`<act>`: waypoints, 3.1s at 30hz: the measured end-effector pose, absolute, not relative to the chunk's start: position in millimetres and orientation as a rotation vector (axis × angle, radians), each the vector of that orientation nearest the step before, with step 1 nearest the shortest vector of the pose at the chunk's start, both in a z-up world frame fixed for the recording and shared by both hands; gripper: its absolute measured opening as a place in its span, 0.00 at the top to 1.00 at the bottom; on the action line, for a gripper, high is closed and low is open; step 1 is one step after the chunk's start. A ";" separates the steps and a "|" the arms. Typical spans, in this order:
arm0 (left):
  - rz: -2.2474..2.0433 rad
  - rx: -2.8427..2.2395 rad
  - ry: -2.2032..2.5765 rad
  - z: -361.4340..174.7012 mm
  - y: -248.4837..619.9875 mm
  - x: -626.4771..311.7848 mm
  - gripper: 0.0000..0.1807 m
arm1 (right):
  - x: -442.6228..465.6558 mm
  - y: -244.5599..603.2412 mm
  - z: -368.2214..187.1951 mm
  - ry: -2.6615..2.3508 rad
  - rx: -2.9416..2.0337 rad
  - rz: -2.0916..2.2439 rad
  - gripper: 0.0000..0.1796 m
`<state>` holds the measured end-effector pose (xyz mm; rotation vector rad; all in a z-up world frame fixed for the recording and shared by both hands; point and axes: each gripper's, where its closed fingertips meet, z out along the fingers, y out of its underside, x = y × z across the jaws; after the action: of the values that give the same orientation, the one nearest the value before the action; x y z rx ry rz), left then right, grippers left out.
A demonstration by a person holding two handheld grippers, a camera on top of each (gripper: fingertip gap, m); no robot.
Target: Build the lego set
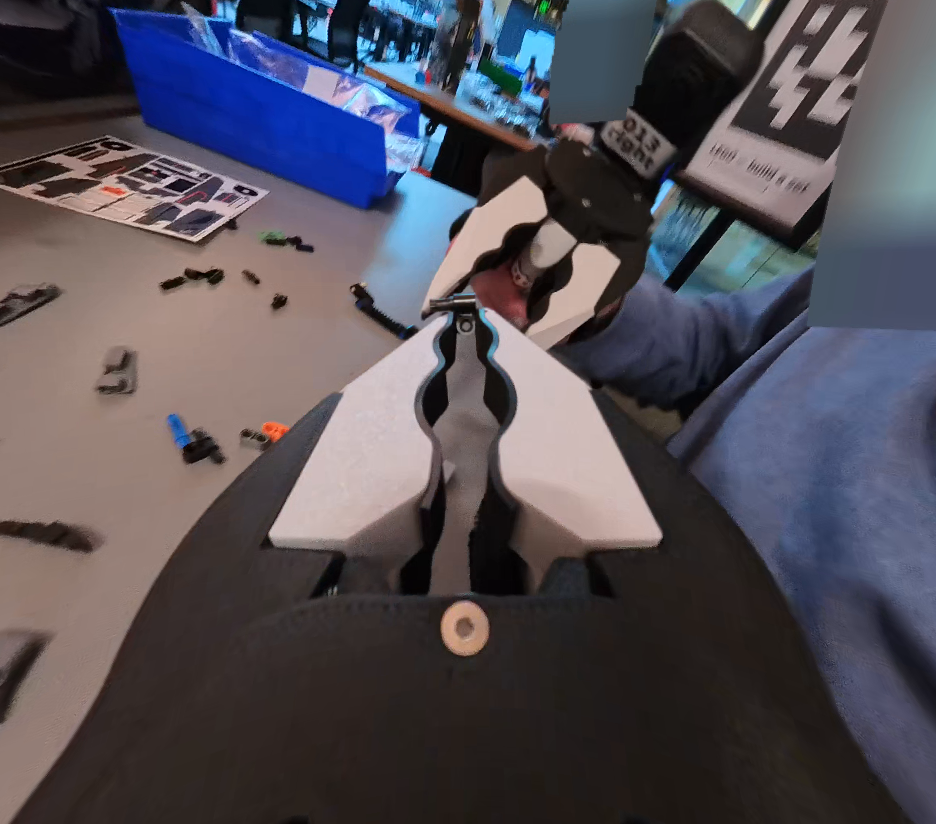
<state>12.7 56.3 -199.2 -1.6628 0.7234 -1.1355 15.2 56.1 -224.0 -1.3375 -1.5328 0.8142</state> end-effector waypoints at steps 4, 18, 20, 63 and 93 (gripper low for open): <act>-1.311 -1.582 0.602 -181.6 56.3 19.8 0.97 | 13.6 63.2 -196.9 -1.485 -1.161 0.539 0.87; -1.493 -1.408 0.462 -156.0 56.2 21.6 0.97 | 15.7 58.3 -171.8 -1.454 -1.200 0.697 0.96; -1.484 -1.388 0.471 -152.9 55.6 21.8 0.97 | 15.8 57.2 -169.1 -1.440 -1.220 0.751 0.96; 0.680 -0.977 1.301 -120.0 81.3 39.9 0.97 | 34.0 74.7 -116.7 -1.221 -1.299 1.274 0.93; -0.981 -1.445 0.699 -96.5 98.5 37.1 0.92 | 41.5 88.6 -107.6 -1.417 -0.821 0.228 0.92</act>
<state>37.1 98.5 -96.5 -1.4454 0.6990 -0.9809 41.5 88.6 -107.6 -0.8207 -1.4170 0.2280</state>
